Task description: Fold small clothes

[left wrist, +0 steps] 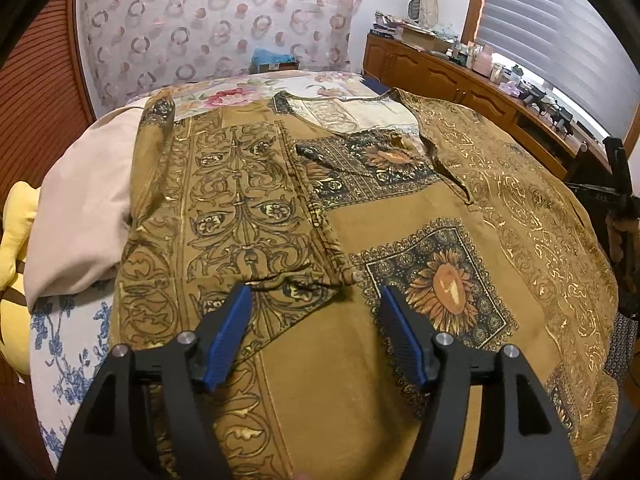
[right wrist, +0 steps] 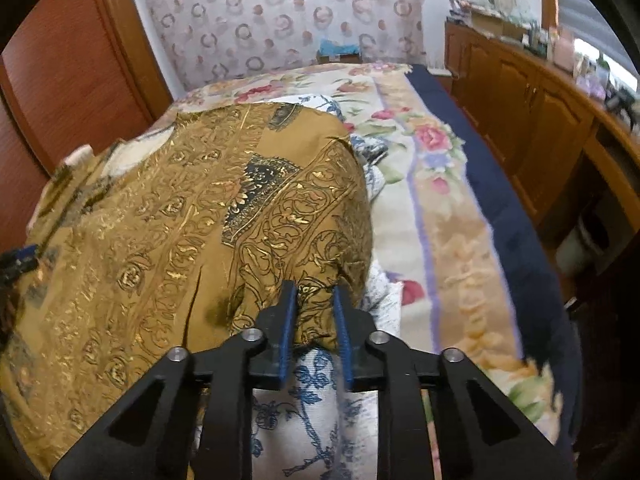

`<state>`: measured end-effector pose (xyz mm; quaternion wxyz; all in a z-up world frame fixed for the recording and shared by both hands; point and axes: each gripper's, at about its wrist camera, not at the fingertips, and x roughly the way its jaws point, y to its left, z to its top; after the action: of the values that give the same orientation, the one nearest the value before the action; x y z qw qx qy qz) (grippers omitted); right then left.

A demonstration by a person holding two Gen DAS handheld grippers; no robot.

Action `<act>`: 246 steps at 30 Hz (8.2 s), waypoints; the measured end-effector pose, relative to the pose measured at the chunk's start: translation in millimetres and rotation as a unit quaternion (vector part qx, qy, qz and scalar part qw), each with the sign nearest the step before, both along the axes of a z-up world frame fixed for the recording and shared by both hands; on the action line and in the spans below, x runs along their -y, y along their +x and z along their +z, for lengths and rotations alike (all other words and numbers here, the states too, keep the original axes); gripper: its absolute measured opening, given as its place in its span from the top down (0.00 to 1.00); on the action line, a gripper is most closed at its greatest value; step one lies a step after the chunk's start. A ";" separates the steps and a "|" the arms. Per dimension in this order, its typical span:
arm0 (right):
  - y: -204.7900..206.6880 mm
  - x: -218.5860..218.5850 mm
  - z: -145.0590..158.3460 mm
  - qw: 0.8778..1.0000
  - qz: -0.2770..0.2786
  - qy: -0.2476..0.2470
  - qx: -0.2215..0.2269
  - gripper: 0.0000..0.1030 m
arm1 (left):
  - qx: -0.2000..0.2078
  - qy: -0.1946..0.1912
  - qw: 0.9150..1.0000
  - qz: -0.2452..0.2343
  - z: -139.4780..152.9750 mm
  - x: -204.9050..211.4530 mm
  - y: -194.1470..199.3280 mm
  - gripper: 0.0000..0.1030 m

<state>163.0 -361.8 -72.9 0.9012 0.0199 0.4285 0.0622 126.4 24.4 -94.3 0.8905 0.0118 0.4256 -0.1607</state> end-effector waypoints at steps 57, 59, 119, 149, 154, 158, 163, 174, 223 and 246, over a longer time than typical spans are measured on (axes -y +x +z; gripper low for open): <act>47.4 -4.3 11.0 0.998 -0.057 0.025 -0.007 0.52 | 0.051 -0.014 0.998 -0.041 76.9 73.5 71.6 0.36; 51.4 0.9 5.2 0.997 -0.063 0.032 -0.015 0.52 | 0.047 -0.011 0.998 -0.039 73.4 73.2 75.2 0.36; 138.7 -82.5 -2.2 0.998 0.037 -0.039 -0.013 0.64 | 0.050 0.025 0.990 0.131 56.7 -89.5 103.8 0.36; 148.4 -65.2 3.3 1.000 0.008 -0.023 0.006 0.61 | 0.025 0.001 0.995 0.096 45.0 -87.0 149.5 0.99; 169.3 -43.6 0.6 1.000 0.007 0.008 -0.021 0.51 | 0.035 0.001 0.995 0.091 52.9 -79.9 141.8 0.99; 178.8 -44.3 1.9 1.000 0.012 -0.002 -0.026 0.51 | 0.043 -0.007 0.995 0.085 58.9 -75.9 136.7 0.99; 190.9 -56.2 2.1 0.999 0.032 -0.014 -0.026 0.50 | 0.050 -0.010 0.995 0.083 65.0 -71.6 130.4 0.99; 195.0 -82.4 2.5 0.997 0.073 -0.024 -0.021 0.96 | 0.069 -0.024 0.994 0.080 72.8 -60.9 104.7 0.99; -163.3 -73.4 52.8 0.993 0.096 0.008 0.075 0.99 | 0.147 -0.009 0.986 0.077 86.1 -99.5 -188.6 0.99; -136.5 -76.6 84.5 0.989 0.066 -0.049 0.119 0.59 | 0.118 0.012 0.989 0.089 79.5 -120.0 -154.7 0.77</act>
<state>26.5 -285.2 11.5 0.9397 -0.0599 0.3208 0.1023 -28.2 144.4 -14.8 0.9451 0.0037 0.3184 -0.0729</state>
